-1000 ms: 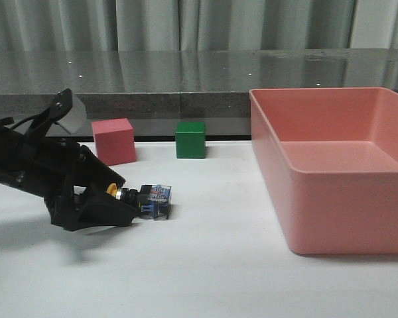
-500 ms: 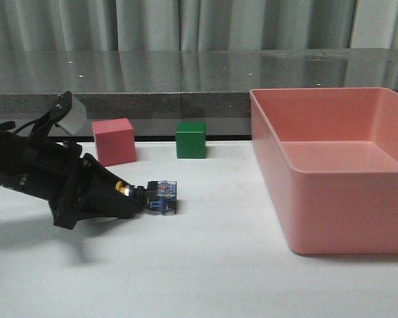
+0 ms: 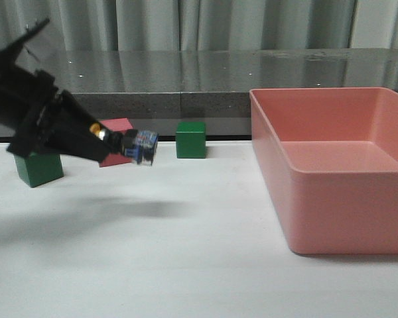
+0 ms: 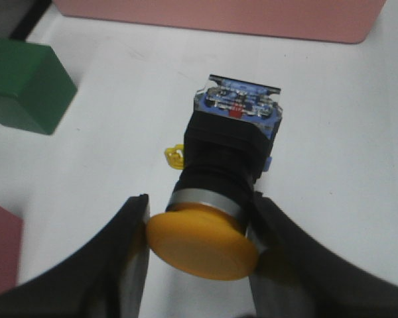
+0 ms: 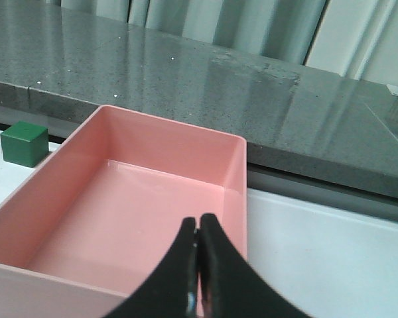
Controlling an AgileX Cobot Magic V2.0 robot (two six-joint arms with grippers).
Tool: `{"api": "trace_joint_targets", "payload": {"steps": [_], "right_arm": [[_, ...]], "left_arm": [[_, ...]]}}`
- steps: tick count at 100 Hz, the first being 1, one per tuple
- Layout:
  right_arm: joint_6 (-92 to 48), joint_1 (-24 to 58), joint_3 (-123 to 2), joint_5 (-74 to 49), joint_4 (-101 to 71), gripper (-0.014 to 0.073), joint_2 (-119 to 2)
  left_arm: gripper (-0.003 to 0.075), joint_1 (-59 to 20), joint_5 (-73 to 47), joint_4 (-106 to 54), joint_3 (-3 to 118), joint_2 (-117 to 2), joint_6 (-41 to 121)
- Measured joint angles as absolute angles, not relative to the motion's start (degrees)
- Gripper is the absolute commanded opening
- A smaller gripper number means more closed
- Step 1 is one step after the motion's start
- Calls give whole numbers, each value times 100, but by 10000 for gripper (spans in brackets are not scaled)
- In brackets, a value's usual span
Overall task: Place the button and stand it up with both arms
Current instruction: 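Lift the button with the left gripper and rotate it cap-up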
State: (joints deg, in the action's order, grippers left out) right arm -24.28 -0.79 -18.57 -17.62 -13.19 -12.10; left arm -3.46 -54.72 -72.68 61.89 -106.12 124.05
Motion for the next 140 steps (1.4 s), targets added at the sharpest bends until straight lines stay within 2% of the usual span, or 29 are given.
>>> {"api": "trace_joint_targets", "payload": {"steps": [20, 40, 76, 100, 140], "right_arm": [[-2428, -79, -1857, -1762, -1319, -57, -1210], [-2428, -79, -1857, -1762, -1319, -57, -1210], [-2428, -79, -1857, -1762, -1319, -57, -1210], [-2428, -79, -1857, -1762, -1319, -57, -1210], [-2428, -79, -1857, -1762, -1319, -57, -1210]], "left_arm": [[-19, -563, -5725, -4855, 7390, -9929, 10245], [-19, -1390, -5956, -2161, 8446, -9871, 7862], [-19, -3294, -6811, 1485, 8672, -10156, 5226], [-19, -3919, -6899, 2212, 8672, -10681, 4585], [-19, -3992, -6898, 2581, 8720, -11138, 3769]]}}
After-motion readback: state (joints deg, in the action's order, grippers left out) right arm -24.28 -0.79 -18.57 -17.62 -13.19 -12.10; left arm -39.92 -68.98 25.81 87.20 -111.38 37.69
